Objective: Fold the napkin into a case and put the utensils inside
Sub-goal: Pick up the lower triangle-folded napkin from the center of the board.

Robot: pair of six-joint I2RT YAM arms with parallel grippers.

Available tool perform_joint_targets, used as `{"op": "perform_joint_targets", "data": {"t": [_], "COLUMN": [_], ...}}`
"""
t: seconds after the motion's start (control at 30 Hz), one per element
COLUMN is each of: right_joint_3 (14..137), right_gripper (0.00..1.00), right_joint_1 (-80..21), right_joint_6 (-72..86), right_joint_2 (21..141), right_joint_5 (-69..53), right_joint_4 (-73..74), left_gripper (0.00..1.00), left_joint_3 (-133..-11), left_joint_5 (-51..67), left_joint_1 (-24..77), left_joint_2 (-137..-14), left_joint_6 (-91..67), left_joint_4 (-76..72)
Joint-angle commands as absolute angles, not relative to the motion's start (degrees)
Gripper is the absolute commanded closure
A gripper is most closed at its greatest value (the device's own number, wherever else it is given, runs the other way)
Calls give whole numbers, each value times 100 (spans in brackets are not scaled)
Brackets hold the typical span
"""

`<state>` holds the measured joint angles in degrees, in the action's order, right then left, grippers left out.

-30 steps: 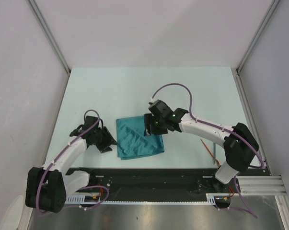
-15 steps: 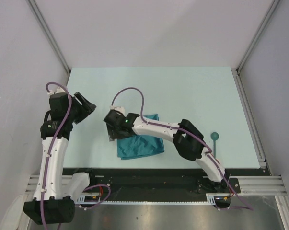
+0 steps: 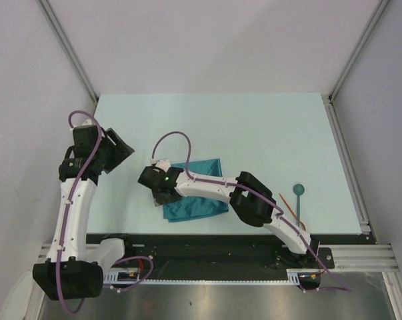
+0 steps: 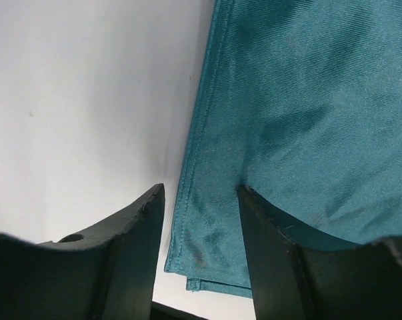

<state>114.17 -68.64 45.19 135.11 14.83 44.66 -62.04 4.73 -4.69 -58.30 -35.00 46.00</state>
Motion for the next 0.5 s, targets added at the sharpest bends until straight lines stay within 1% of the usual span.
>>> {"op": "perform_joint_targets", "data": {"t": [0.0,0.07,0.23,0.3,0.33,0.4,0.43,0.47], "right_joint_3": [11751,11768,11865,12014,12076,12172,12147,12138], "right_gripper": [47,48,64,68,72,77,85,89], "right_joint_1": [-6926,-6935,-7040,-7084,-7084,-7101,-7102,-7102], "right_joint_6": [4737,4781,4966,4931,4931,4904,4887,4861], "right_joint_2": [13798,13912,14334,14475,14615,14704,14713,14687], "right_joint_5": [1801,1793,1951,1987,1934,1855,1846,1881], "right_joint_4": [4877,5035,5598,5704,5765,5854,5810,5766], "left_gripper": [32,33,33,32,32,32,32,32], "left_joint_3": [-6232,-6179,-6126,-6126,-6109,-6100,-6091,-6065], "left_joint_5": [685,685,747,764,791,844,887,905], "left_joint_1": [-571,-571,-650,-677,-685,-712,-712,-712], "left_joint_2": [-5757,-5748,-5757,-5774,-5783,-5783,-5775,-5783], "left_joint_6": [-3621,-3621,-3630,-3630,-3656,-3665,-3674,-3665], "left_joint_4": [4482,4448,4412,4403,4403,4360,4359,4342]}}
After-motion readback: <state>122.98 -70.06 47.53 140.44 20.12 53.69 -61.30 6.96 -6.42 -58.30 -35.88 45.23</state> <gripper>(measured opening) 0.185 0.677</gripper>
